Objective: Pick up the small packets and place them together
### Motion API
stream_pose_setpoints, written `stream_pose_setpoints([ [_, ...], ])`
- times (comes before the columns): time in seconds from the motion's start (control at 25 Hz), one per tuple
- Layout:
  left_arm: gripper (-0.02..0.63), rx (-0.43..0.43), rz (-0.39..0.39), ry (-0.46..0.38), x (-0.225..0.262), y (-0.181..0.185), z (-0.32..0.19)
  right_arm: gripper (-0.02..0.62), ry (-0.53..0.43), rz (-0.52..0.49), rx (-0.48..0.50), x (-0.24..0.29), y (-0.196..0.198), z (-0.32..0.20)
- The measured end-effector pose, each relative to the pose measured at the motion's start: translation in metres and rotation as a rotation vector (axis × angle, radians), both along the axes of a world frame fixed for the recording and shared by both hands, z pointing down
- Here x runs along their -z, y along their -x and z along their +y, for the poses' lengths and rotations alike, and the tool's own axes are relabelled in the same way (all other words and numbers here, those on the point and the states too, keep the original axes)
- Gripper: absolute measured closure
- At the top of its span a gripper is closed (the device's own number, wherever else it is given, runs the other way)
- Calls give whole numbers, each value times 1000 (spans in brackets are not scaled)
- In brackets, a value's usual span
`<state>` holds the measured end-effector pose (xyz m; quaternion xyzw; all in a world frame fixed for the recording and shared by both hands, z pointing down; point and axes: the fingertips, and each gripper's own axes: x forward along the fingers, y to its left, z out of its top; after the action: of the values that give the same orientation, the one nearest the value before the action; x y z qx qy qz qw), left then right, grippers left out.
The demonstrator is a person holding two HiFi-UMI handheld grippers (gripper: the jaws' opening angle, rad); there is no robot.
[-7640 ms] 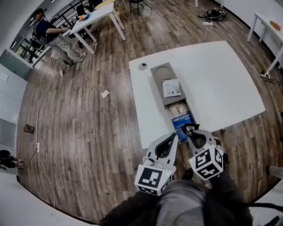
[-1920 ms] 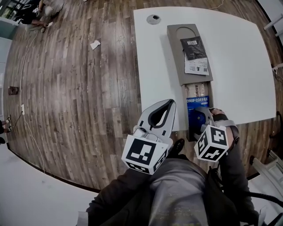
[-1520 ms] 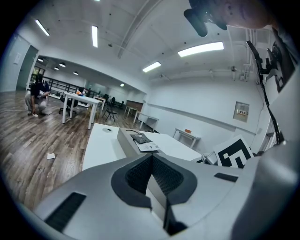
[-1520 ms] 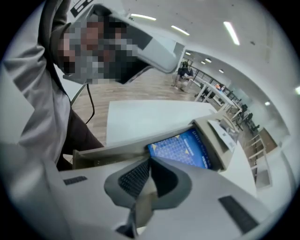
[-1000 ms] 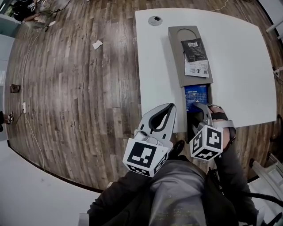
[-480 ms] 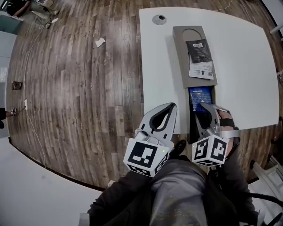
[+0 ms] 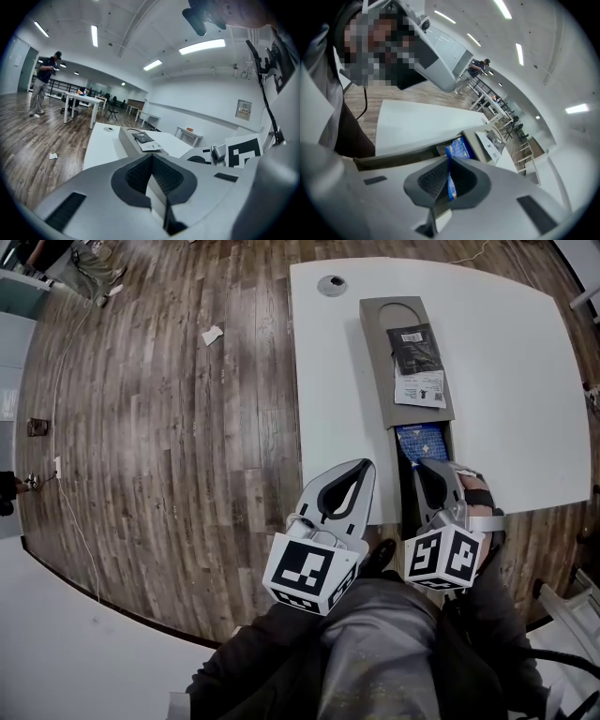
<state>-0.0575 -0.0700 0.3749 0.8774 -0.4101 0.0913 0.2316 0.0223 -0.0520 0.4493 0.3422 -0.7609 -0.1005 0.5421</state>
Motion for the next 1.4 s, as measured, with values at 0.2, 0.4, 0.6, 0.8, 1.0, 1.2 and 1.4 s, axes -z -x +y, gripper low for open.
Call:
stream_pose_setpoints([
  [0.2,603,-17,2,-44,16,-10,10,578,-52,-9,-10,23,-1,12],
  [0.4,603,-21,8,-88,34,-22,39,578,-159,-49,-40,63,-11,32],
  [0.6,603,-14,8,-133,55,-34,78,578,-236,-77,-46,96,-22,59],
  [0.8,603,-9,-1,-158,65,-39,99,578,-274,-94,-56,110,-31,73],
  [1.0,603,-4,0,-168,67,-41,99,578,-278,-97,-51,114,-32,73],
  [1.2,603,-15,7,-163,65,-44,82,578,-270,-110,-66,113,-33,59],
  [1.4,603,-34,23,-156,60,-44,47,578,-274,-111,-91,116,-34,25],
])
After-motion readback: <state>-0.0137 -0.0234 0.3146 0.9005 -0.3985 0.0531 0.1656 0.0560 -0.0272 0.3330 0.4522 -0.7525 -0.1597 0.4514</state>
